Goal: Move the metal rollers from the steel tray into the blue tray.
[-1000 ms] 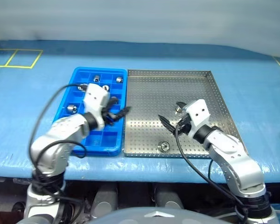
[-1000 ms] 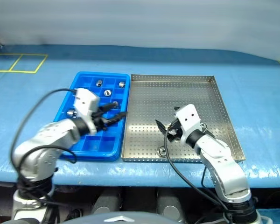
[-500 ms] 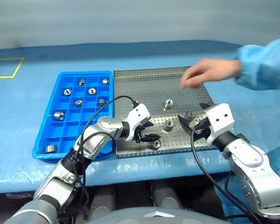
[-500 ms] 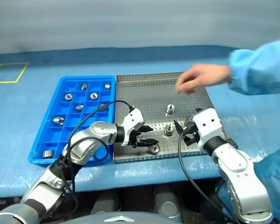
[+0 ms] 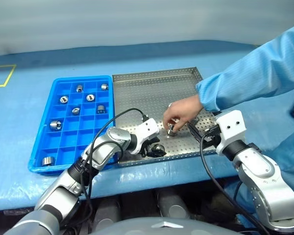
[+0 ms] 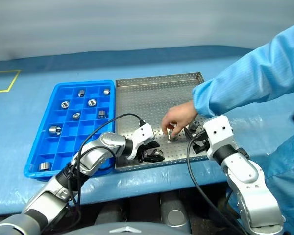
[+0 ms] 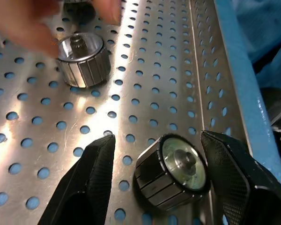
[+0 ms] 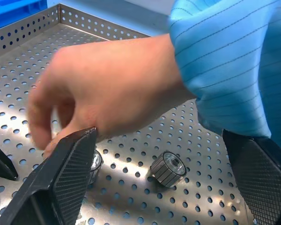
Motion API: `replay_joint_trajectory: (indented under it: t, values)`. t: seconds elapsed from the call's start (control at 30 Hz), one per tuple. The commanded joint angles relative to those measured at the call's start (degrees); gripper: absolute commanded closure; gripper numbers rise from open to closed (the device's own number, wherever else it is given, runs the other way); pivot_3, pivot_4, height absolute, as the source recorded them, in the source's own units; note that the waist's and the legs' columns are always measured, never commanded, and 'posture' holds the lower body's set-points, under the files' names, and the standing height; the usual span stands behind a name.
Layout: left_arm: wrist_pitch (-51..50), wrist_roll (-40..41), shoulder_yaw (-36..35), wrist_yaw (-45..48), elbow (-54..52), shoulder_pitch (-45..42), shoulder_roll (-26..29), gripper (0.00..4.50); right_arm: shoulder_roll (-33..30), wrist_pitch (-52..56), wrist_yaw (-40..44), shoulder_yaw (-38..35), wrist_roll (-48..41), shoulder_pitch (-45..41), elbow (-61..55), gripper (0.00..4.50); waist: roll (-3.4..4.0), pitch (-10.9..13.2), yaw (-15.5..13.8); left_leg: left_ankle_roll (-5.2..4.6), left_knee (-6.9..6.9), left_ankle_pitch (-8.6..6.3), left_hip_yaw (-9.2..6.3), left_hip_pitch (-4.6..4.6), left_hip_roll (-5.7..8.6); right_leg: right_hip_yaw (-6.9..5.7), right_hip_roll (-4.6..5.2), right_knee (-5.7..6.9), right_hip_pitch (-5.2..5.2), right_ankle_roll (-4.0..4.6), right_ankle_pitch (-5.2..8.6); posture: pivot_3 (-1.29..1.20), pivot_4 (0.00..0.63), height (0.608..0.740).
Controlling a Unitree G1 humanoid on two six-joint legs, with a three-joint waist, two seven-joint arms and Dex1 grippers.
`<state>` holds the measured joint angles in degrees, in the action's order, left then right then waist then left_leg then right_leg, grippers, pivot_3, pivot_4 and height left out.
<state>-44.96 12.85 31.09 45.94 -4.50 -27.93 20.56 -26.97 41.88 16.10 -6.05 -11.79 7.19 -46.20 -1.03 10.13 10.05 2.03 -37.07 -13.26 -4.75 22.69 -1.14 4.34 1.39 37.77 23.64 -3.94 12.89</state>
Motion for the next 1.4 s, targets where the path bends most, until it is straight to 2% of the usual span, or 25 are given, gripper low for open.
replay_joint_trajectory:
  t: [0.03, 0.07, 0.13, 0.27, 0.53, 0.87, 0.93, 1.0, 1.2, 1.3, 1.4]
  values:
    - [-0.8, -2.3, 1.9, -0.5, -0.1, 0.1, 0.3, 1.35, 0.5, -1.0, -0.7, -0.2, 0.5, -1.1, -1.5, 0.0, 0.0, 0.0, 0.0, 0.0, -0.01, 0.0, 0.01, -0.01, 0.0, 0.01, 0.0, 0.0, 0.0, 0.0, 0.0, -0.23, 0.15, 0.74]
    - [-0.6, -2.8, 1.9, -0.9, 0.2, 0.1, -0.1, 1.35, 0.7, -1.1, -0.7, -0.1, 0.5, -1.4, -1.4, 0.0, 0.0, 0.0, 0.0, 0.0, -0.02, 0.0, 0.01, -0.03, 0.0, 0.01, 0.0, 0.01, -0.02, 0.0, 0.0, -0.23, 0.15, 0.74]
    - [-0.1, -3.0, 1.2, -1.9, 0.4, 0.3, -1.2, 1.71, 0.9, -1.1, -0.7, 0.3, 0.7, -1.7, -1.1, 0.0, 0.01, 0.0, 0.0, 0.0, -0.02, 0.0, 0.01, -0.08, 0.0, 0.01, 0.0, 0.01, -0.07, 0.0, 0.0, -0.23, 0.15, 0.74]
    - [-0.3, -2.4, -0.4, -2.3, 0.0, 0.8, -2.4, 2.79, 0.9, -1.2, -0.6, 0.9, 1.0, -2.0, -0.8, 0.0, 0.01, 0.0, 0.0, 0.0, -0.02, 0.0, 0.01, -0.06, 0.01, 0.02, 0.0, 0.0, -0.06, -0.01, 0.0, -0.23, 0.15, 0.74]
    - [0.4, -2.0, -1.8, -1.2, -0.7, 1.5, -2.3, 2.77, 1.1, -1.3, -0.7, 0.8, 1.3, -2.4, -0.4, 0.0, 0.01, 0.0, 0.0, 0.0, -0.02, 0.0, 0.02, -0.04, 0.01, 0.03, 0.0, 0.01, -0.03, -0.02, -0.01, -0.22, 0.15, 0.74]
    - [1.9, 0.5, -7.8, -1.4, -1.4, 1.7, -3.2, 2.77, 1.1, -1.4, -0.4, 1.9, 1.8, -2.8, 0.6, 0.0, 0.01, 0.0, -0.1, 0.0, 0.0, 0.0, 0.03, -0.01, 0.0, 0.04, 0.0, 0.01, 0.01, -0.03, -0.02, -0.21, 0.15, 0.74]
    - [2.0, 0.2, -8.4, -2.0, -1.7, 1.8, -2.9, 2.05, 1.3, -1.7, -0.4, 2.1, 1.8, -3.2, 1.0, 0.0, 0.01, 0.0, -0.1, 0.0, -0.01, 0.0, 0.03, -0.02, 0.0, 0.05, 0.0, 0.01, 0.01, -0.03, -0.02, -0.2, 0.15, 0.74]
    - [1.9, -0.5, -10.8, -5.4, -0.8, 1.8, -4.0, 1.53, 1.2, -1.8, -0.3, 2.4, 1.8, -3.6, 1.5, 0.0, 0.01, 0.0, -0.1, 0.0, 0.0, 0.0, 0.03, -0.01, 0.0, 0.04, 0.0, 0.01, 0.01, -0.03, -0.01, -0.19, 0.15, 0.74]
    - [4.7, -1.1, -17.6, -13.3, 0.0, 2.4, -6.8, 1.53, 1.1, -2.4, 0.4, 3.8, 2.0, -5.0, 3.0, 0.0, 0.0, 0.0, -0.6, 0.0, 0.0, 0.0, 0.03, -0.02, 0.0, 0.05, 0.0, 0.0, 0.01, -0.1, -0.06, -0.17, 0.15, 0.74]
    - [4.5, 1.5, -23.3, -16.4, -2.8, 2.9, -9.0, 1.53, 0.9, -2.6, 0.8, 4.8, 2.4, -5.9, 3.9, 0.0, 0.0, 0.0, -1.1, 0.0, 0.0, 0.0, 0.03, -0.01, 0.01, 0.05, 0.0, 0.01, 0.01, -0.15, -0.09, -0.15, 0.15, 0.74]
    - [3.7, 3.4, -26.0, -16.0, -5.5, 3.9, -8.0, 1.53, 0.7, -3.1, 1.5, 5.7, 2.5, -7.0, 5.0, 0.0, 0.01, 0.0, -1.6, 0.0, 0.0, 0.0, 0.03, -0.02, 0.0, 0.04, -0.01, 0.02, 0.02, -0.16, -0.1, -0.12, 0.15, 0.74]
